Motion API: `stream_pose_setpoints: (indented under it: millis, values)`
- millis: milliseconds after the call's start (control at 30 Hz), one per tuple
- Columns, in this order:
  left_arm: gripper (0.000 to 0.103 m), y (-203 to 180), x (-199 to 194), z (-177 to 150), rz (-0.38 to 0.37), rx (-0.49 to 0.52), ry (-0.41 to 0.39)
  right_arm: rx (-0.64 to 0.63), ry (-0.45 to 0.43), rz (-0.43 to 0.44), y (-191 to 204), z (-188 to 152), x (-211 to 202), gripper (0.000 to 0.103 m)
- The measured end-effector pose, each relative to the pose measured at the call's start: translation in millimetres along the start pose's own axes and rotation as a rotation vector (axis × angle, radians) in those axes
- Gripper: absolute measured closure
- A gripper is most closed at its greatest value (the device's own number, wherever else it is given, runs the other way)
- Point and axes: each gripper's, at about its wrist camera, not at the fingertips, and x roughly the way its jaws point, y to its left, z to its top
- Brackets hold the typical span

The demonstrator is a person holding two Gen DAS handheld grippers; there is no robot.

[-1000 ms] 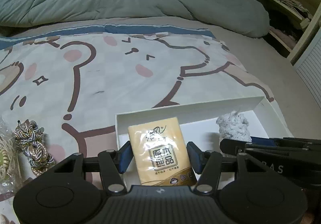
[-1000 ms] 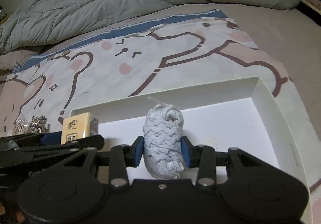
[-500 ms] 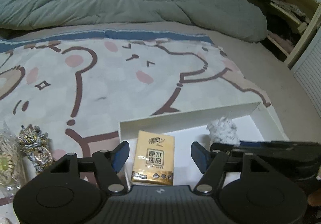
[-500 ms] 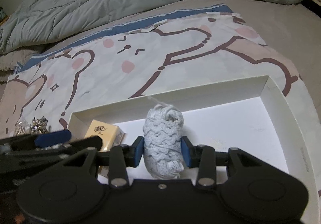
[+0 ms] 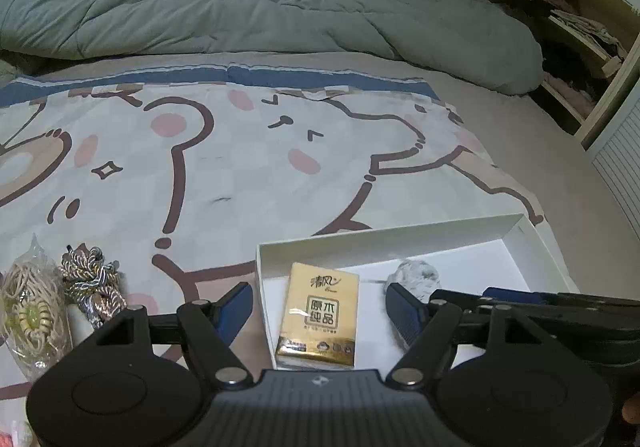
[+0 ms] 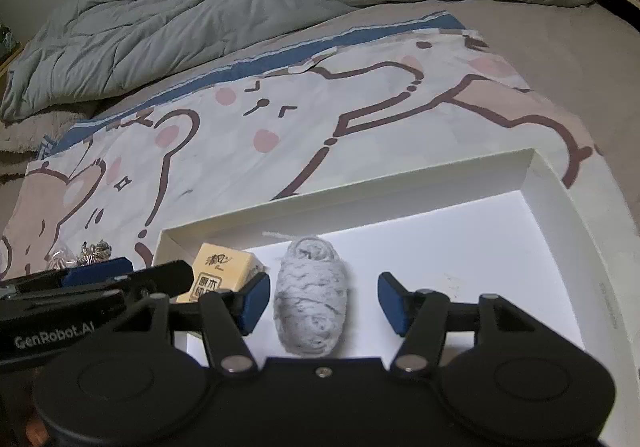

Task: Organize objects
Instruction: 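Carry both items to the white box and open both tools inside it, then withdraw both open tools from the box back toward the remaining items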

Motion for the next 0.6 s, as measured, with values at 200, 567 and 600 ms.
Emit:
stream_pose_setpoints:
  millis: [200,567,600]
  values:
    - [0.029,1,-13,-3,0.015,0.006,-0.007,-0.001,-0.031,-0.011,0,-1,-17,0.042]
    - [0.018,3,-46,-13,0.059,0.035,-0.023,-0.060,-0.109,-0.048,7,-15,-66,0.032]
    - [0.017,2,-49,-15,0.065,0.042,-0.027,-0.064,-0.116,-0.054,7,-17,-70,0.031]
